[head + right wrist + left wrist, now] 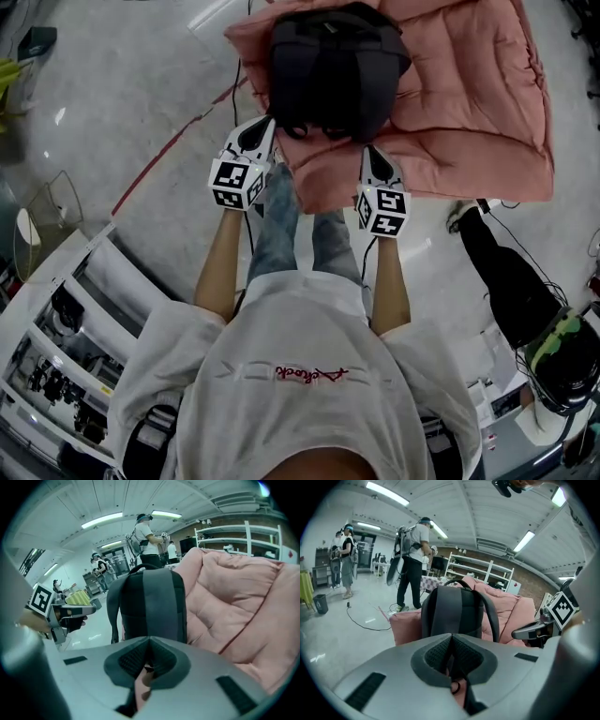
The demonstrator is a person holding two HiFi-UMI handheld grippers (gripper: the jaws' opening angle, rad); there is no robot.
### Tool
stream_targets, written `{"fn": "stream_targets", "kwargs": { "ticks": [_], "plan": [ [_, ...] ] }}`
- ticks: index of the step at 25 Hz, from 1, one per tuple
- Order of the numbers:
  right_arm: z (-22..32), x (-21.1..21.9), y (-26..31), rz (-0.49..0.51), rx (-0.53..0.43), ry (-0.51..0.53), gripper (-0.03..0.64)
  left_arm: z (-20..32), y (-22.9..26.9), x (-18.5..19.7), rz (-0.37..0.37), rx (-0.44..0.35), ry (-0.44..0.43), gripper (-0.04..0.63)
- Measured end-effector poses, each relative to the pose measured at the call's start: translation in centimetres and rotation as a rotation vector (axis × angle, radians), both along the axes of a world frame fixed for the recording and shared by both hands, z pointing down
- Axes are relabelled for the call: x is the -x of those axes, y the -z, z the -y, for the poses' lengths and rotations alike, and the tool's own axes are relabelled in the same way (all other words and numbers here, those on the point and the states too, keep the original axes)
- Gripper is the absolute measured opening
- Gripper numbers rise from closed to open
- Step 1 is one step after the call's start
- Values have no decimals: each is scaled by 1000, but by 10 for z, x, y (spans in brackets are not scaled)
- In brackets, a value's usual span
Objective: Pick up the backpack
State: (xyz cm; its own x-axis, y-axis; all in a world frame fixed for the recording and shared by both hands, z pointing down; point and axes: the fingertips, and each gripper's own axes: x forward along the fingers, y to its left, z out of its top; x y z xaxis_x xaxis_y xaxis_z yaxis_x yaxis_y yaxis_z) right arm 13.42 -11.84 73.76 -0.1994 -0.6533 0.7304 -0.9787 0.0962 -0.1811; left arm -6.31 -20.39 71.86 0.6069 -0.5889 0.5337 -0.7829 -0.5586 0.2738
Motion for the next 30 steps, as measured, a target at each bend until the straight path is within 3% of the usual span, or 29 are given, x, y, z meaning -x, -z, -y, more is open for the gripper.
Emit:
{"fn": "stream_targets", "kwargs": {
  "ticks": [4,8,9,10,11,13,22,30],
  "plan": [
    [-7,3,-18,17,8,9,20,-5,-19,3,0,9,13,11],
    [-3,6,-20,100,-38,4,25,-4,-23,-1,-32,2,6,12],
    [0,7,-19,115,-53,10,110,-2,-24,-4,-36,1,1,28],
    [4,6,-19,124,-70,17,218,1,-27,-6,-33,0,-3,171],
    [8,5,-19,128,-88,18,248,3,-29,-8,-24,-1,-7,265],
    [17,-2,-17,128,-121,17,313,9,-34,-13,-13,-3,-21,318],
    [32,-20,-11,108,-161,103,325,20,-28,-32,-7,-41,-106,324],
    [72,2,-16,105,-145,336,325,51,-23,-48,-12,-68,-223,323]
  ]
}}
